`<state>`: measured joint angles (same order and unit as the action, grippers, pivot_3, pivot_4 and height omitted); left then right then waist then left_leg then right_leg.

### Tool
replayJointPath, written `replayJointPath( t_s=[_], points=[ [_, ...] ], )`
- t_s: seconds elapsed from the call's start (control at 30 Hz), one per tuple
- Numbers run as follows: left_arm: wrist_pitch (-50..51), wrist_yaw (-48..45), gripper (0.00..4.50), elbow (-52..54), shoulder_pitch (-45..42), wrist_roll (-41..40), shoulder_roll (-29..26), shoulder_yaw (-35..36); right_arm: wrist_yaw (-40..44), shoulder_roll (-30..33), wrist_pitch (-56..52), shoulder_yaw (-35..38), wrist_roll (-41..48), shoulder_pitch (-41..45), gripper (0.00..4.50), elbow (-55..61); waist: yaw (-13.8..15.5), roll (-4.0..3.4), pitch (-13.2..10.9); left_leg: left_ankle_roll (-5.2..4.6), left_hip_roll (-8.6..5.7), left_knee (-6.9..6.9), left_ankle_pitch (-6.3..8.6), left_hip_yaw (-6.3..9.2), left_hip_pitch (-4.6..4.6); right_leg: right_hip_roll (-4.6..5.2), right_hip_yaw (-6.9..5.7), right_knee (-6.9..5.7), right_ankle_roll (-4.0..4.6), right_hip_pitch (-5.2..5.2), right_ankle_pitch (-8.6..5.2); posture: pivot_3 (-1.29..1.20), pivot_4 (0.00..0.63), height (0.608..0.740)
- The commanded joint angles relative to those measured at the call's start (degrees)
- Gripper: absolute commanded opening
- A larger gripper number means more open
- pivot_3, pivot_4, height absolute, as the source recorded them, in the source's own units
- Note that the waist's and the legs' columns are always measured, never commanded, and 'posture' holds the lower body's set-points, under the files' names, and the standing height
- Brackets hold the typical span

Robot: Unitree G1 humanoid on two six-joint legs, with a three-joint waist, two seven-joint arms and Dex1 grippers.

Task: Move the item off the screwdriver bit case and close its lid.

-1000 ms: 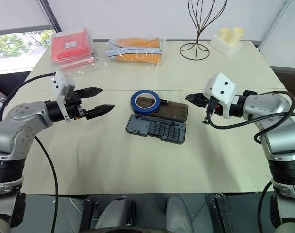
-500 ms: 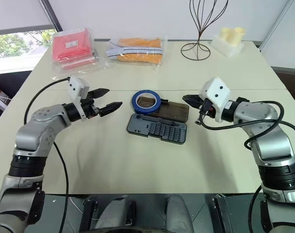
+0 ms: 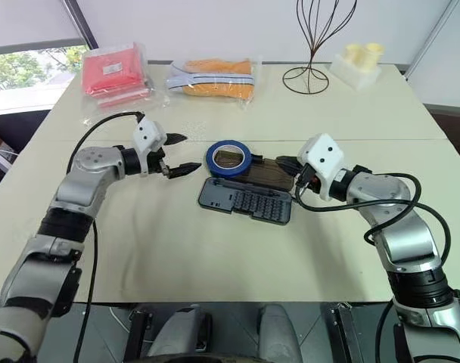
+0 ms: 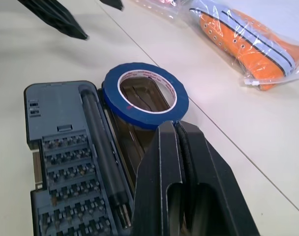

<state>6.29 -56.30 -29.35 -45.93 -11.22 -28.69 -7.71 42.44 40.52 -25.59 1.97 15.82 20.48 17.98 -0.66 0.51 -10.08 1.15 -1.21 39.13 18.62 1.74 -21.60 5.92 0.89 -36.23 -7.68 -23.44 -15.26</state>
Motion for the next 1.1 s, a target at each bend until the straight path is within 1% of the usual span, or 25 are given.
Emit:
replayJointPath(
  t_s=[0.03, 0.13, 0.27, 0.6, 0.83, 1.03, 1.1],
  points=[
    [-1.79, -2.4, 4.5, -4.41, -3.61, 0.52, 2.43, -0.02, -1.29, -0.38, 0.79, 0.99, -0.36, -0.79, 0.06, 2.88, 0.03, 0.0, 0.0, -0.01, 0.0, 0.0, 0.0, -0.01, 0.0, 0.0, 0.0, 0.0, 0.0, 0.0, 0.0, 0.0, 0.15, 0.74],
    [-1.59, -4.4, 4.5, -7.21, -5.98, 1.07, 5.14, -0.82, -2.19, -0.58, 0.86, 1.36, -0.41, -1.5, 0.06, 3.2, 0.02, 0.01, -0.01, -0.02, -0.01, 0.02, 0.01, -0.02, -0.03, 0.0, -0.03, -0.01, -0.01, 0.0, 0.0, 0.0, 0.15, 0.74],
    [-2.67, -6.32, 4.5, -10.43, -8.51, 4.08, 8.28, -3.89, -3.27, -1.19, 1.02, 1.11, -0.75, -1.99, 0.06, 3.32, -0.02, 0.01, 0.0, -0.03, -0.01, 0.03, 0.01, -0.03, -0.03, -0.01, -0.05, -0.02, -0.01, 0.0, 0.0, 0.0, 0.15, 0.74],
    [-7.86, -0.53, 4.5, -20.1, -13.04, 12.51, 13.68, -7.07, -4.3, -2.08, 1.22, 0.55, -1.66, -1.73, 0.06, 2.92, 0.02, 0.02, 0.0, -0.06, 0.0, 0.04, 0.03, -0.04, -0.03, -0.02, -0.05, -0.02, -0.02, -0.01, 0.01, 0.0, 0.15, 0.74],
    [-8.29, 2.47, 4.5, -24.21, -14.5, 13.81, 16.15, -6.32, -4.44, -2.2, 1.22, 0.47, -2.19, -1.83, 0.06, 2.97, 0.01, 0.02, 0.0, -0.06, -0.01, 0.04, 0.03, -0.03, -0.03, -0.02, -0.05, -0.02, -0.04, 0.0, 0.02, 0.0, 0.15, 0.74],
    [-7.82, 3.17, 4.5, -25.41, -14.59, 14.39, 17.18, -6.26, -4.42, -1.91, 1.28, 0.48, -2.54, -1.95, 0.06, 3.05, -0.04, 0.02, 0.0, -0.06, -0.01, 0.04, 0.02, -0.03, -0.01, -0.02, -0.05, -0.03, -0.04, 0.0, 0.02, 0.0, 0.15, 0.74],
    [-6.96, 3.29, 3.99, -25.76, -14.61, 14.87, 17.38, -6.43, -4.41, -1.9, 1.3, 0.46, -2.62, -1.9, 0.0, 3.02, -0.03, 0.02, 0.0, -0.06, -0.01, 0.04, 0.03, -0.03, -0.02, -0.02, -0.05, -0.03, -0.04, 0.0, 0.02, 0.0, 0.15, 0.74]
  ],
)
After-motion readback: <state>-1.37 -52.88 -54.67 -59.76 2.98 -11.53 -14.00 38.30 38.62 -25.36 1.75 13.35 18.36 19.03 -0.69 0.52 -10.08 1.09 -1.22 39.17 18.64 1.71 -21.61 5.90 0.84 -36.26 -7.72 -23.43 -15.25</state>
